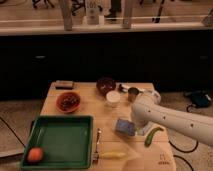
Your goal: Place sponge in tray
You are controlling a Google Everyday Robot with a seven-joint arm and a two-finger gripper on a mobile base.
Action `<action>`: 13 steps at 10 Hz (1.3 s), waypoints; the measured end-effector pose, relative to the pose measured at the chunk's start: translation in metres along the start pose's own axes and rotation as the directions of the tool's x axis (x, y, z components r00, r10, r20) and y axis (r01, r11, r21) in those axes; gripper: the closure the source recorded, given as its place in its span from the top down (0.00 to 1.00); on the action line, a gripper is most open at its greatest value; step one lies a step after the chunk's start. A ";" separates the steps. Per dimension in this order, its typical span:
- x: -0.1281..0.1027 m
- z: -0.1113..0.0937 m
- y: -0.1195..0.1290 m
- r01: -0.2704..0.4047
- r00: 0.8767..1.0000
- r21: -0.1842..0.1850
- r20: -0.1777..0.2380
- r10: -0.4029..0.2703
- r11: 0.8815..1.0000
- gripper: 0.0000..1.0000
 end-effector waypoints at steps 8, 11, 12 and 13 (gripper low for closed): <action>0.004 0.021 0.014 0.014 1.000 0.009 0.000 -0.014 1.000 0.13; 0.002 0.017 0.015 0.027 1.000 0.020 -0.009 -0.027 0.999 0.01; 0.002 0.010 0.017 0.031 0.999 0.024 -0.012 -0.030 0.999 0.01; 0.003 0.006 0.018 0.034 0.999 0.028 -0.015 -0.033 0.999 0.01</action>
